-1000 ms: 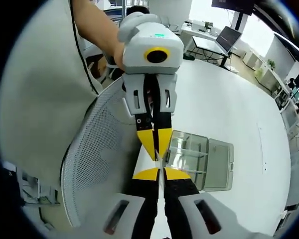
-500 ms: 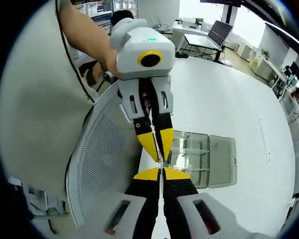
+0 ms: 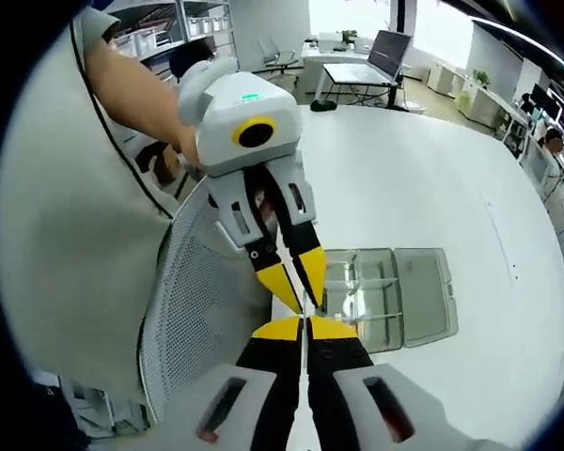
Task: Insert the divider into the dual guide fixture by aligning both edges with the guide slots and pushing it downward to the bottom, including one-sided entry, uneven engagement, binding, and posture correction.
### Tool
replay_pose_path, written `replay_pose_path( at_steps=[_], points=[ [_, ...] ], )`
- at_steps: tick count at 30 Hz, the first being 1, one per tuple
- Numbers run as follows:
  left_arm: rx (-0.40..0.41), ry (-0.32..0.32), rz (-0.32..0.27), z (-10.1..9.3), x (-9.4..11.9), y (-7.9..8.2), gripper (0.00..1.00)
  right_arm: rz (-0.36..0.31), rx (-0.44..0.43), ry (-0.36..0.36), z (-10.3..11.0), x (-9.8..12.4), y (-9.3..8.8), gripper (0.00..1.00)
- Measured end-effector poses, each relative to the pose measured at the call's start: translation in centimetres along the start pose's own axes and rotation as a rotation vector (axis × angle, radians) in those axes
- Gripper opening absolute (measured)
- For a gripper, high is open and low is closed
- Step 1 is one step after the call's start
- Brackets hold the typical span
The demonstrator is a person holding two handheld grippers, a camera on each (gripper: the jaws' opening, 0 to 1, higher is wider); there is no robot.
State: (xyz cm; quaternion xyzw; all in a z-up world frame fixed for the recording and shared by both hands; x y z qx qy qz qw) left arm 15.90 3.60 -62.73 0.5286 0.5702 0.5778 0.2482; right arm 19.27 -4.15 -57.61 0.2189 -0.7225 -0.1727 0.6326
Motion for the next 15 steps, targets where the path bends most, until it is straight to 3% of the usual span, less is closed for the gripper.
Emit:
replay_pose_path(
  at_steps=[12, 15],
  points=[
    [0.007, -0.001, 0.012, -0.04, -0.38, -0.07, 0.06, -0.022, -0.158, 0.005, -0.30, 0.15, 0.07, 0.00],
    [0.025, 0.005, 0.020, 0.09, -0.44, -0.28, 0.06, -0.021, -0.155, 0.005, -0.19, -0.02, 0.01, 0.00]
  ],
)
Point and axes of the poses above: the point that each gripper's makers call its tool centre point, and the gripper's own axes: x roughly backward along the fingers, z roughly to its left, y roughly out of its top, the point moved 6 cm from there along x, roughly backward along the fingers, and after that the axes turned 15 degrees about -y, right-handed, at the moved point
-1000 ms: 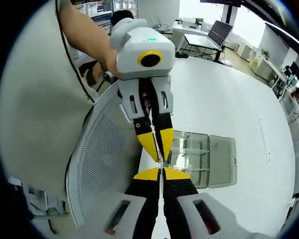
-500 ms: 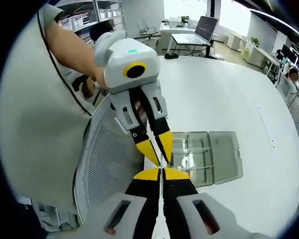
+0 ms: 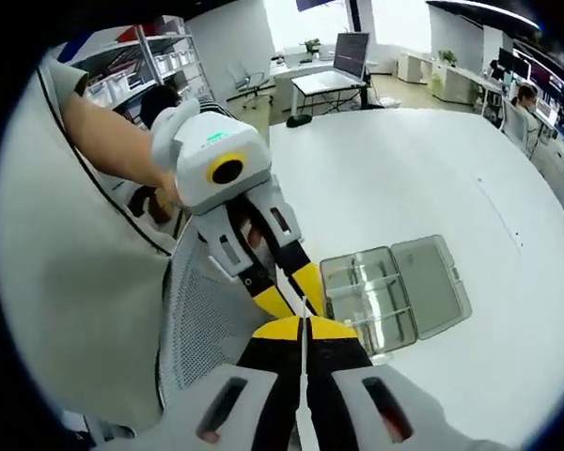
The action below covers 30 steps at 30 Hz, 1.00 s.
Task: Insert the divider into the dual guide fixture by aligning both edges with the guide slots and pushing it downward to the bottom, including one-sided entry, uneven engagement, binding, and posture correction.
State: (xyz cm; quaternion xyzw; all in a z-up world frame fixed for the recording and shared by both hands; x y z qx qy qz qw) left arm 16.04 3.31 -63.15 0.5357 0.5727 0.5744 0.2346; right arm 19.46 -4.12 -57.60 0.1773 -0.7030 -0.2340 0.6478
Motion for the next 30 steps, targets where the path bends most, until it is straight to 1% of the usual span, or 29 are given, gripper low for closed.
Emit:
replay_pose_path(
  at_steps=[2, 3, 4, 6, 8, 16, 20, 28, 30],
  points=[
    [0.020, 0.001, 0.001, 0.1, 0.1, 0.0, 0.07, 0.000, 0.016, -0.001, 0.2, 0.0, 0.0, 0.00],
    [0.017, 0.001, 0.000, 0.0, 0.1, 0.0, 0.07, -0.006, 0.045, 0.012, 0.4, 0.0, 0.1, 0.00],
    [0.017, -0.008, -0.011, -0.1, 0.3, 0.1, 0.08, -0.014, 0.096, 0.009, 0.4, 0.0, 0.2, 0.00],
    [0.012, -0.021, -0.024, -0.3, 0.5, 0.4, 0.08, -0.007, 0.111, 0.017, 0.8, 0.0, 0.1, 0.00],
    [0.009, -0.028, -0.020, -0.3, 0.6, 0.5, 0.07, -0.013, 0.133, 0.019, 0.7, -0.1, 0.1, 0.00],
    [-0.018, -0.069, -0.013, -0.8, 0.6, 0.5, 0.00, -0.017, 0.161, 0.030, 0.9, -0.1, 0.4, 0.00],
    [-0.043, -0.090, -0.007, -1.1, 0.6, 0.5, 0.00, -0.015, 0.175, 0.038, 0.9, 0.0, 0.4, 0.00],
    [-0.058, -0.120, -0.009, -1.3, 0.6, 0.7, 0.00, -0.029, 0.200, 0.043, 0.9, 0.1, 0.3, 0.00],
    [-0.061, -0.121, -0.008, -1.3, 0.6, 0.7, 0.00, -0.024, 0.221, 0.049, 0.9, 0.1, 0.1, 0.04]
  ],
)
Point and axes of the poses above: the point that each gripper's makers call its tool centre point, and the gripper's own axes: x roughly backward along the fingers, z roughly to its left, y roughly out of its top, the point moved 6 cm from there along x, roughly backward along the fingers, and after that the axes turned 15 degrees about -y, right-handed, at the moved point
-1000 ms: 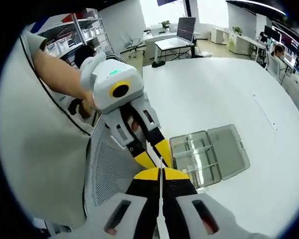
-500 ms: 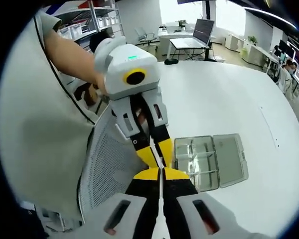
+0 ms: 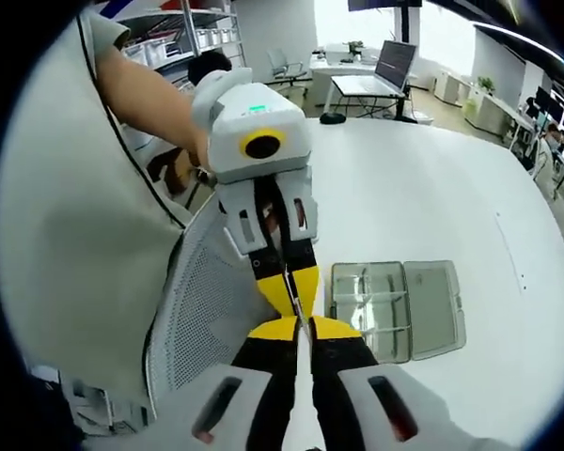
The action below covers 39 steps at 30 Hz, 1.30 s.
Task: Insert the divider into the dual guide fixture by aligning both edges with the guide slots and pushing it downward to the bottom, including one-sided entry, uneven engagement, binding, and posture correction.
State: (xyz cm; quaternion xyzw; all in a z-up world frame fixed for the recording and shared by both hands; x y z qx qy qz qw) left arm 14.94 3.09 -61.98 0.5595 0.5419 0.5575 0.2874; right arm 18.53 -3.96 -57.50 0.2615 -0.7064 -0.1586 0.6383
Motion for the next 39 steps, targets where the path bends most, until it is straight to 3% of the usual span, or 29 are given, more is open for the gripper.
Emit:
replay_pose_path(
  at_steps=[2, 10, 17, 28, 31, 39],
  points=[
    [0.000, -0.006, -0.007, 0.05, 0.08, 0.16, 0.00, 0.024, 0.031, -0.003, 0.08, -0.11, -0.48, 0.09],
    [-0.008, -0.016, 0.011, 0.12, -0.02, 0.14, 0.00, 0.016, 0.046, -0.009, -0.12, 0.03, -0.44, 0.05],
    [-0.004, -0.028, 0.028, 0.13, -0.17, -0.25, 0.00, 0.028, 0.151, -0.006, -0.01, -0.07, -0.28, 0.02],
    [-0.005, -0.038, 0.038, 0.36, -0.25, -0.42, 0.00, 0.058, 0.212, 0.012, 0.29, -0.37, -0.22, 0.00],
    [-0.001, -0.035, 0.039, 0.43, -0.29, -0.48, 0.00, 0.063, 0.206, 0.021, 0.35, -0.41, -0.26, 0.00],
    [0.045, 0.005, 0.012, 0.93, -0.14, -0.43, 0.02, 0.102, 0.051, 0.017, -0.31, -0.60, -0.22, 0.00]
  ],
)
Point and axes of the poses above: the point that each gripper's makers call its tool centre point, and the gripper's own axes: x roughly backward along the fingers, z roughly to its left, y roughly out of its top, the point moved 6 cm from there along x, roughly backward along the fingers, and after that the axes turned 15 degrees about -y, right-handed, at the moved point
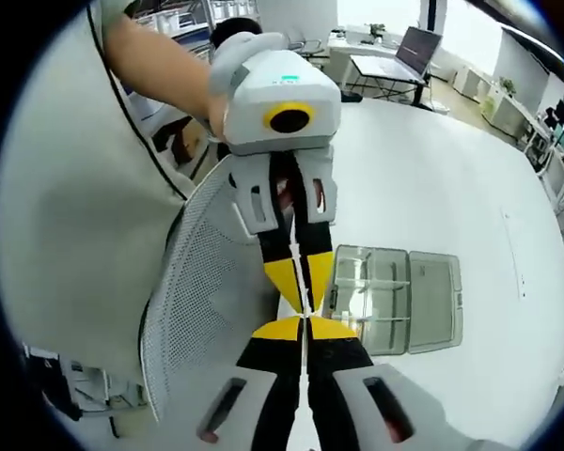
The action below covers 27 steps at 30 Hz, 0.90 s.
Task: Insert the divider into the dual guide fixture by aligning both edges with the guide slots and pushing it downward to the bottom, including one-sided entry, uneven engagement, binding, and posture correction.
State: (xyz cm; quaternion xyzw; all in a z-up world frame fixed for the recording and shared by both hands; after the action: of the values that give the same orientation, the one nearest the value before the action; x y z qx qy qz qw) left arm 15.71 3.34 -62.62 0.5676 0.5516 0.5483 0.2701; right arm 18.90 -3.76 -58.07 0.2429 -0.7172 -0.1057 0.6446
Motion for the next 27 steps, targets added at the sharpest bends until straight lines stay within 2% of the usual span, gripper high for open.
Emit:
replay_pose_path(
  at_steps=[4, 6, 13, 18, 21, 27],
  points=[
    [0.013, 0.025, 0.008, 0.2, 0.2, -0.1, 0.04, 0.001, -0.053, -0.007, -0.3, 0.1, 0.1, 0.00],
    [0.022, 0.041, 0.015, 0.5, 0.3, -0.4, 0.09, 0.001, -0.075, -0.011, -0.5, 0.1, 0.2, 0.00],
    [0.039, 0.095, -0.010, 0.9, 0.9, -0.6, 0.11, 0.013, -0.143, -0.026, -1.3, 0.1, 0.3, 0.00],
    [0.063, 0.129, -0.025, 1.1, 1.3, -0.8, 0.22, 0.034, -0.195, -0.033, -1.8, -0.2, 0.4, 0.00],
    [0.085, 0.147, -0.031, 1.2, 1.5, -1.0, 0.30, 0.038, -0.191, -0.036, -2.0, -0.4, 0.5, 0.00],
    [0.089, 0.169, -0.031, 1.0, 1.9, -1.2, 0.31, 0.045, -0.214, -0.042, -2.7, -1.0, 0.7, 0.00]
  ],
)
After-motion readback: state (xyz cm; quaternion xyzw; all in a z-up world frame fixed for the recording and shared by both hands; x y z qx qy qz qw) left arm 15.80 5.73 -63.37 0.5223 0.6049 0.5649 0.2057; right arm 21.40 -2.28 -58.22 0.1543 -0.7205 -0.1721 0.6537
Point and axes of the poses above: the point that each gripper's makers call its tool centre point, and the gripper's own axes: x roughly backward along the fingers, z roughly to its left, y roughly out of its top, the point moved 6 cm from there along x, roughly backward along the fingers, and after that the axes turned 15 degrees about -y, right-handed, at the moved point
